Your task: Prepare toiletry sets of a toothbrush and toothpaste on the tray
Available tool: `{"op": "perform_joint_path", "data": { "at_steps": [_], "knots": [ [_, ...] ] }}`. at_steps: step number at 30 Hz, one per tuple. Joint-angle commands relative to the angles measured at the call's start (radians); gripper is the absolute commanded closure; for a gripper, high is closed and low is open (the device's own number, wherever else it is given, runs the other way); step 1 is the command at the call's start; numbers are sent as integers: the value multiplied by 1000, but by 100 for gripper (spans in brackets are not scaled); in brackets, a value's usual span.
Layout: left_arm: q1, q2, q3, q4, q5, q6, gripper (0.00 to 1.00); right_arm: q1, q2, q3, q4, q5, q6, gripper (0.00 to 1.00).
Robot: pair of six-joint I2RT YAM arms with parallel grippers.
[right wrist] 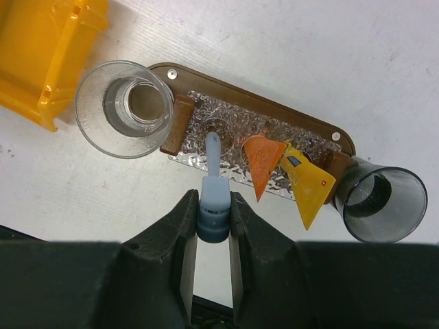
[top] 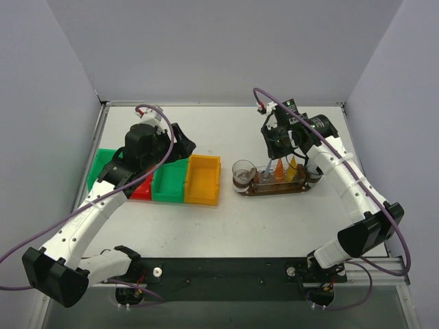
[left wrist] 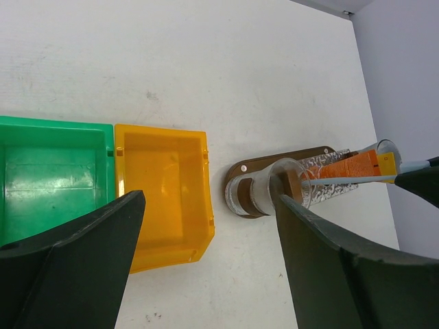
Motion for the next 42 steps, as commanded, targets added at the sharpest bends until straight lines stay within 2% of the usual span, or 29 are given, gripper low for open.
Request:
{"op": "perform_joint_path", "data": {
  "at_steps": [1, 25, 42],
  "knots": [
    [8, -1, 17, 11, 10, -6, 12, -8, 19, -22, 20, -12, -19, 100],
    [23, -18, -12, 21, -24, -23, 13, 4, 101, -20, 29, -45, -82, 100],
    [48, -48, -44, 20, -27, -23, 13, 53, 125, -46, 29, 4, -99, 100]
  ]
}}
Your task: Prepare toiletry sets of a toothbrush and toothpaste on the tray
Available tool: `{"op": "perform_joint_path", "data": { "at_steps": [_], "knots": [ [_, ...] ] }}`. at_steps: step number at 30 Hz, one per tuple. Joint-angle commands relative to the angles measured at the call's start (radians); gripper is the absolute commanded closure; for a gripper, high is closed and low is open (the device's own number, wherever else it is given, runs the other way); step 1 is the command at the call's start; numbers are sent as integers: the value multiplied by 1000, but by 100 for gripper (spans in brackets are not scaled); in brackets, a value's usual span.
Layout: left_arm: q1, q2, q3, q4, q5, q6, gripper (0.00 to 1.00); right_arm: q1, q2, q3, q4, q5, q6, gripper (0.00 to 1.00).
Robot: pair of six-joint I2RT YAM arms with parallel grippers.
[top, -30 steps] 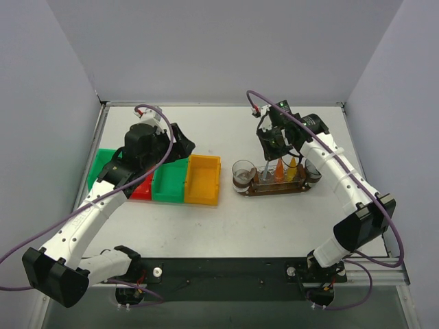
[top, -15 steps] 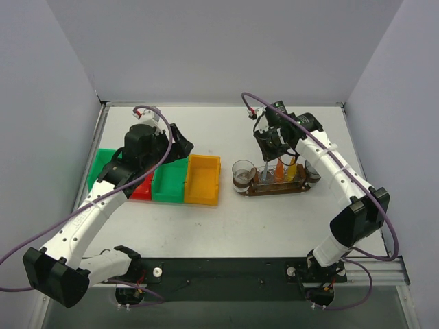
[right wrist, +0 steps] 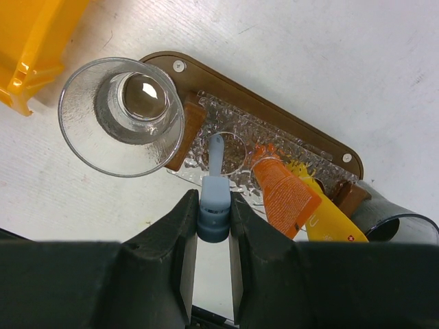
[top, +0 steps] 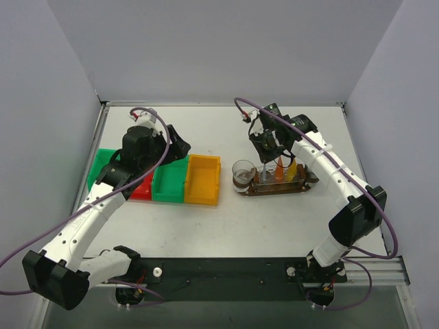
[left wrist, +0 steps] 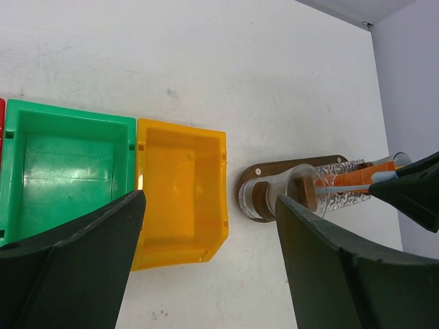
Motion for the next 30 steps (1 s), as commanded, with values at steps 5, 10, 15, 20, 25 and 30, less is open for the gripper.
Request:
{"op": "perform_joint_path", "data": {
  "at_steps": [5, 10, 15, 20, 25, 30],
  "knots": [
    [17, -41, -19, 23, -8, -3, 13, 8, 5, -50, -11, 23, 9, 100],
    [23, -44, -21, 21, -3, -1, 13, 6, -1, -61, -10, 27, 27, 95],
    [27, -43, -22, 20, 3, 0, 13, 4, -3, -47, -10, 27, 32, 81],
    [29, -47, -25, 18, 3, -1, 13, -2, -7, -29, -10, 21, 39, 71],
    [31, -50, -30, 17, 4, -3, 13, -5, -7, -10, -10, 11, 46, 64],
    [31, -55, -31, 15, 6, -4, 13, -9, -21, -7, 1, -14, 59, 58]
  ]
}}
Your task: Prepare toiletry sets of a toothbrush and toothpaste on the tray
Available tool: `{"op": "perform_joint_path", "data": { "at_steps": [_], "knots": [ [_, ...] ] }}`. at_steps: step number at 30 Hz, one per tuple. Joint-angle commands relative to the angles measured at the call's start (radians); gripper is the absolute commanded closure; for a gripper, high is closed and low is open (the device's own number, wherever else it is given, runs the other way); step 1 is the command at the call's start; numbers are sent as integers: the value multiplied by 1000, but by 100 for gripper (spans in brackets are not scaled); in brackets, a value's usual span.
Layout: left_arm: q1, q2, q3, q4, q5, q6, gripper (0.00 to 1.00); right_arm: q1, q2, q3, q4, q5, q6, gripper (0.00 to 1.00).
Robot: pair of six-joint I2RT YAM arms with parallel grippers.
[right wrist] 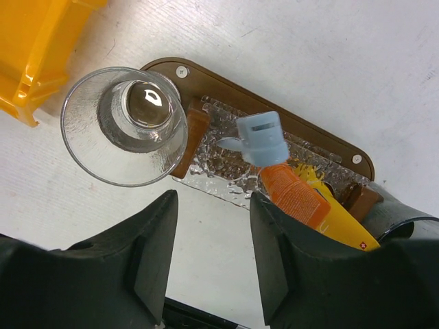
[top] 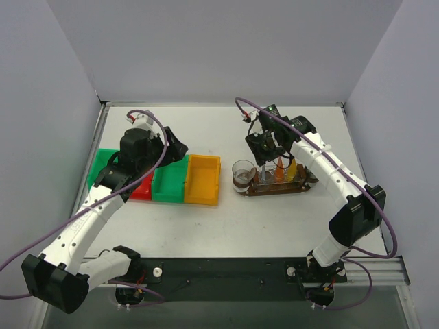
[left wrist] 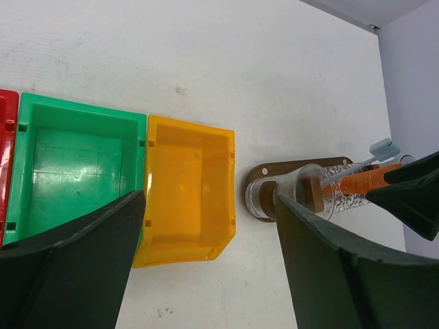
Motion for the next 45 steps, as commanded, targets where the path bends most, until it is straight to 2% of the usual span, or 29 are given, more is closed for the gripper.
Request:
{"op": "perform_joint_path", "data": {
  "at_steps": [1, 9, 14, 18, 21, 23, 29, 30, 32, 33, 37, 39, 45],
  "knots": [
    [8, -26, 0, 18, 5, -4, 13, -11, -24, 19, -24, -23, 26, 55],
    [10, -24, 3, 11, 2, 9, 13, -25, -56, 25, -10, -42, 41, 45],
    [11, -20, 9, -10, -1, 27, 13, -34, -87, 61, -7, -38, 44, 44],
    [46, -17, 16, -47, 8, 100, 12, -42, -127, 113, -5, -63, 52, 44],
    [147, -8, 9, -82, 92, 168, 12, -51, -148, 160, 5, -86, 58, 44],
    [262, 0, 6, -142, 150, 202, 14, -53, -162, 183, 15, -100, 57, 44],
    [529, 37, 56, -300, 154, 389, 18, -76, -191, 233, 45, -120, 61, 43],
    [539, 58, 82, -318, 93, 444, 19, -79, -201, 229, 55, -121, 64, 43],
    [557, 83, 105, -358, 62, 515, 21, -100, -210, 220, 64, -130, 66, 43],
    [601, 112, 130, -372, 34, 565, 23, -109, -211, 217, 70, -135, 66, 43],
    [726, 187, 168, -397, 60, 668, 33, -163, -219, 202, 88, -184, 66, 44],
    [740, 248, 187, -404, 66, 711, 37, -200, -221, 194, 99, -212, 92, 45],
    [764, 377, 207, -386, -67, 745, 47, -278, -214, 182, 119, -270, 144, 47]
  ]
}}
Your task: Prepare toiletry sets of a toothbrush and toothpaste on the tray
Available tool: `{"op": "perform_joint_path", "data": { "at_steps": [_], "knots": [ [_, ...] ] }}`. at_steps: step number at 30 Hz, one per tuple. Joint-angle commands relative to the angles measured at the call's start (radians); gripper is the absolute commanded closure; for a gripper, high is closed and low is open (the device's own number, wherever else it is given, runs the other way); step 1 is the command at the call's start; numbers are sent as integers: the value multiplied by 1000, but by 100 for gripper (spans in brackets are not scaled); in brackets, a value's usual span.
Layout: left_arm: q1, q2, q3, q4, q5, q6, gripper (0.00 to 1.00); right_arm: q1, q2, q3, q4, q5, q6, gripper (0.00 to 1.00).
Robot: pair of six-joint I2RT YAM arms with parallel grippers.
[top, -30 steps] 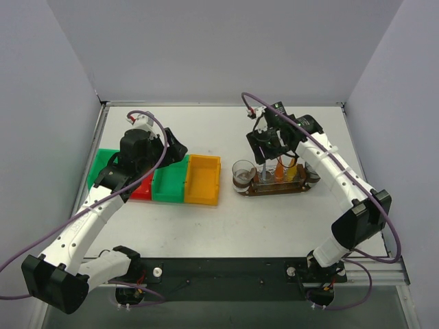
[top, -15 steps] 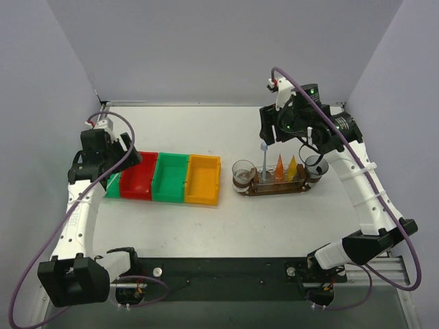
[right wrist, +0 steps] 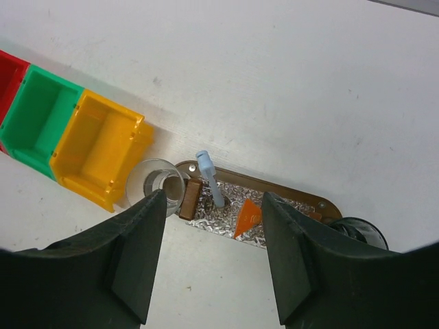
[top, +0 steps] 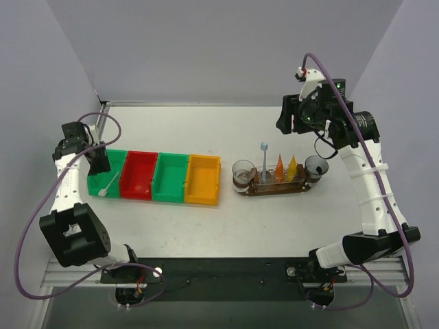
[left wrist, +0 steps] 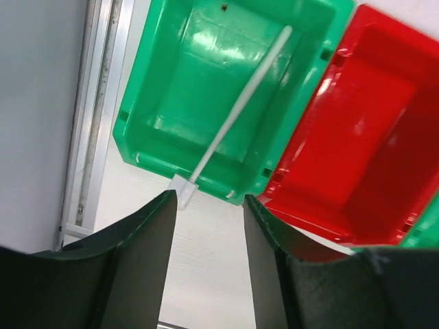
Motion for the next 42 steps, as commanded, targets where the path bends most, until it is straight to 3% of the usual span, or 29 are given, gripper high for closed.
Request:
{"op": "perform_joint_path", "data": {
  "at_steps": [1, 9, 31, 37, 42],
  "knots": [
    [25, 77, 42, 1, -98, 78, 48, -47, -19, -17, 50, -74, 54, 47],
    [23, 232, 68, 33, -86, 127, 53, -100, 11, -16, 65, -120, 87, 49],
    [-12, 378, 71, 81, -49, 145, 53, -136, 63, -2, 76, -192, 149, 53],
    [-21, 407, 84, 75, -58, 145, 58, -143, 76, 1, 76, -198, 157, 57],
    [-24, 424, 93, 67, -57, 145, 68, -146, 80, 3, 76, -197, 162, 60]
  ]
}}
